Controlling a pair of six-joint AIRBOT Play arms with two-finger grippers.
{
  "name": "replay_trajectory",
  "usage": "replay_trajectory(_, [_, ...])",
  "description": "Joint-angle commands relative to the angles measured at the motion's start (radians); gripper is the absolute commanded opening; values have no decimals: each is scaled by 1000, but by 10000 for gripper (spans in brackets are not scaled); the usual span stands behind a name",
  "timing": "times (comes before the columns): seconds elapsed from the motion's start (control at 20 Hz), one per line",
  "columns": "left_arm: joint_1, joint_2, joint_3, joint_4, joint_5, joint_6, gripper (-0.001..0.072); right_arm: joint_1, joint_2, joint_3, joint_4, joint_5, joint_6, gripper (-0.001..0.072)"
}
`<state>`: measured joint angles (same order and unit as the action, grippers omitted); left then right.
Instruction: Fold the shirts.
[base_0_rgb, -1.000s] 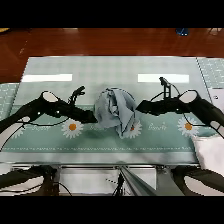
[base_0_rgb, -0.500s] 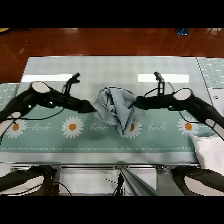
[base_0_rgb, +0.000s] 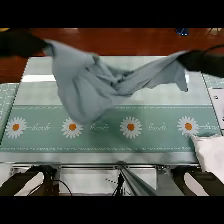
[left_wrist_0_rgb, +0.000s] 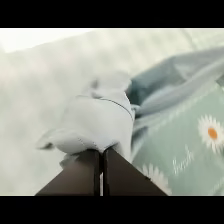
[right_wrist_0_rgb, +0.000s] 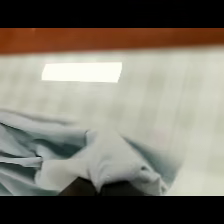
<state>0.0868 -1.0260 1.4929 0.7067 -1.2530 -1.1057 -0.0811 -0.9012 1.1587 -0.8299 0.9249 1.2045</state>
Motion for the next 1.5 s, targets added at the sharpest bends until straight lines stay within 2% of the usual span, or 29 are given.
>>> replay_trajectory(0.0, [19, 68, 266, 8, 2, -45, 26, -24, 98, 211, -26, 23, 23, 21])
replay_trajectory(0.15, [19, 105, 461, 56, -2, -88, 26, -24, 132, 394, -172, 85, 137, 22])
replay_trajectory(0.3, [19, 151, 565, 245, -72, -192, 26, -24, 153, 544, -387, 297, 222, 22])
replay_trajectory(0.35, [19, 171, 563, 310, -110, -224, 26, -24, 158, 577, -448, 385, 224, 22])
replay_trajectory(0.5, [19, 191, 561, 479, -335, -308, 26, -24, 178, 608, -603, 639, 224, 22])
replay_trajectory(0.6, [19, 189, 516, 517, -438, -314, 26, -23, 172, 608, -635, 817, 218, 22])
replay_trajectory(0.85, [19, 165, 200, 525, -423, -303, 26, -22, 132, 486, -586, 887, 234, 21])
replay_trajectory(1.0, [19, 123, -6, 525, -306, -263, 27, -22, 65, 308, -524, 845, 231, 22])
replay_trajectory(1.15, [19, 43, -157, 526, -151, -238, 27, -22, -35, 149, -518, 684, 207, 22])
replay_trajectory(1.3, [17, -67, -212, 518, -11, -242, 28, -22, -160, 109, -489, 508, 205, 22])
replay_trajectory(1.45, [16, -207, -212, 432, 76, -241, 28, -22, -285, 109, -415, 358, 206, 22])
